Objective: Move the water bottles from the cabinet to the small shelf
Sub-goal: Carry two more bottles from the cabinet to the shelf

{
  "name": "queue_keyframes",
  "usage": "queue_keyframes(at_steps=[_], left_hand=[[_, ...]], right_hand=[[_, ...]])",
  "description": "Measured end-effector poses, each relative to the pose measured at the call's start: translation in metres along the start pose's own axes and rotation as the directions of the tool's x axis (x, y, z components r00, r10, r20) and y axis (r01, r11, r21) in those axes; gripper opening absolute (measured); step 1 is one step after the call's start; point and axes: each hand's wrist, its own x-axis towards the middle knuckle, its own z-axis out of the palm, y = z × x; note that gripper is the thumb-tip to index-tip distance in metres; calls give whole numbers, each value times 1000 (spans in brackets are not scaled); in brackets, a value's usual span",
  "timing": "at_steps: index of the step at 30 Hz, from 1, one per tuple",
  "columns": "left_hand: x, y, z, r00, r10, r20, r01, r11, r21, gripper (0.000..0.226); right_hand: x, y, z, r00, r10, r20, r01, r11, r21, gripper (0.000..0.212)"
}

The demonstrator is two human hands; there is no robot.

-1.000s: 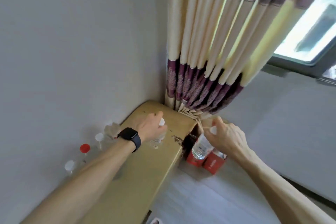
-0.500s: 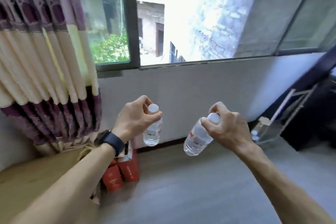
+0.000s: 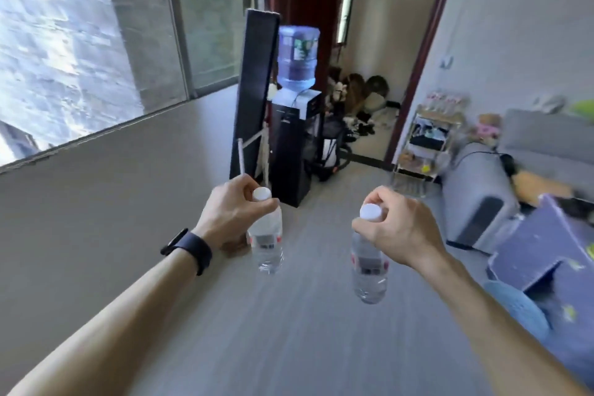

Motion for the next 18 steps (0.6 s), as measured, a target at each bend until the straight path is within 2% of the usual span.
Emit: queue_keyframes(at_steps=[4, 8, 12, 14, 18], left_hand=[[53, 58, 47, 981, 152, 122, -148, 988, -35, 32], [99, 110, 81, 944, 292, 152, -286, 956, -61, 31], [141, 146, 108, 882, 429, 192, -432, 901, -31, 27], [159, 155, 120, 846, 478, 238, -489, 872, -15, 29], [192, 157, 149, 806, 522, 279, -525, 848, -72, 31]], right_hand=[[22, 42, -45, 986, 104, -129, -109, 994, -31, 25], [44, 70, -78, 950, 186, -252, -189, 982, 13, 22], [75, 89, -97, 933, 174, -315, -192, 981, -27, 21], [90, 100, -98, 922, 122, -368, -157, 985, -68, 24], [114, 122, -80, 907, 109, -407, -141, 989, -50, 22]])
